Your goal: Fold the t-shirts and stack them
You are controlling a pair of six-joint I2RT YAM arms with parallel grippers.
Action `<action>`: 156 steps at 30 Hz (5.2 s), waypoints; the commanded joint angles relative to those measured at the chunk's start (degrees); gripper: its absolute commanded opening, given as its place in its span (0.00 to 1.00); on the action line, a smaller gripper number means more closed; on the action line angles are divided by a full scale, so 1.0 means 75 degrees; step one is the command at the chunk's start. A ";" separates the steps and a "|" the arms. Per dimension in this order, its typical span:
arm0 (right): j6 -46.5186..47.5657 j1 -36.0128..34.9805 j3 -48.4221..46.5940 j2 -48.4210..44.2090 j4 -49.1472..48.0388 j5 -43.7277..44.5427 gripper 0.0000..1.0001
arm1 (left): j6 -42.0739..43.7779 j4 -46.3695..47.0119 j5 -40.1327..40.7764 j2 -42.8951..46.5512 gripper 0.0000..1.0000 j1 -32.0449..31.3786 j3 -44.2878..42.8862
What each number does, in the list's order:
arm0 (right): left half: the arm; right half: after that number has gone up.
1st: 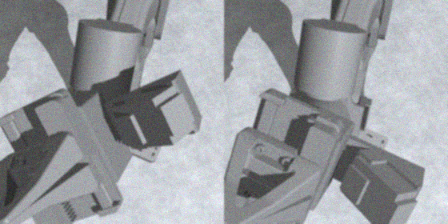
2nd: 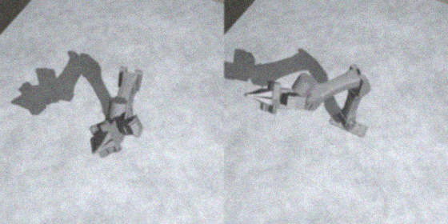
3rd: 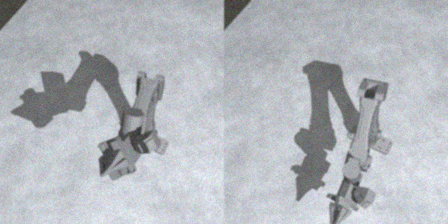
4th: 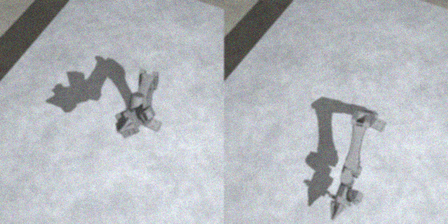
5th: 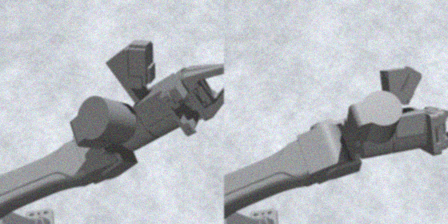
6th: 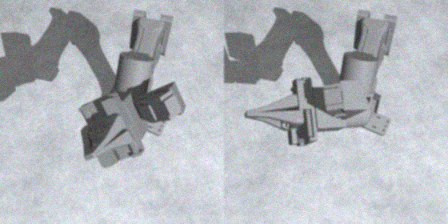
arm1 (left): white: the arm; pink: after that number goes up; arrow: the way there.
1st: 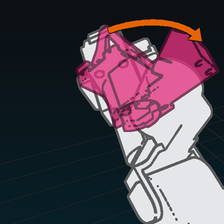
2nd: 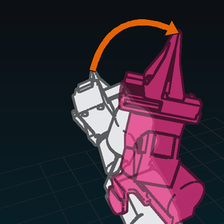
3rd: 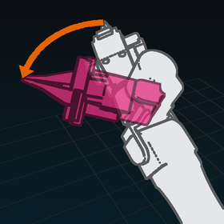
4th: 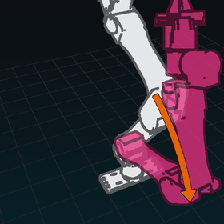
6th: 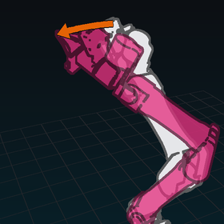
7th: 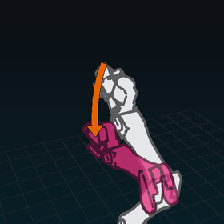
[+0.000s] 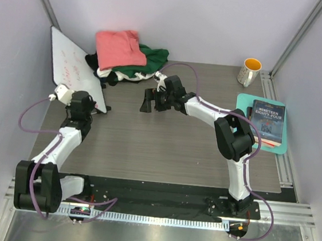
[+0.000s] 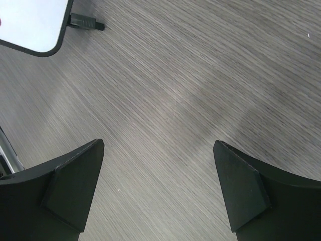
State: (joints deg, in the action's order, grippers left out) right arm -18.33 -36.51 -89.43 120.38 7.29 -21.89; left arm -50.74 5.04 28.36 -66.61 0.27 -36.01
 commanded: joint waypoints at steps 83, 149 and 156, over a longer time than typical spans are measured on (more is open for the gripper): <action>-0.0404 0.0755 -0.0768 -0.0546 0.0188 -0.0644 0.96 | -0.0641 -0.4867 0.1304 -0.0155 0.64 -0.2450 -0.0941; -0.0041 -0.0968 -0.2174 -0.0382 0.2192 0.0785 0.95 | 0.0835 -0.8254 0.1258 0.2308 0.66 -0.2556 -0.3671; -0.0263 -0.1049 -0.3119 -0.0067 0.2929 0.0786 0.95 | 0.0813 -0.8465 0.0965 0.2048 0.66 -0.2556 -0.3730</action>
State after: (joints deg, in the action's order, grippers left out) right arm -19.68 -43.66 -105.41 121.34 26.00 -16.78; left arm -45.39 -56.82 37.12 -51.83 -18.74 -63.61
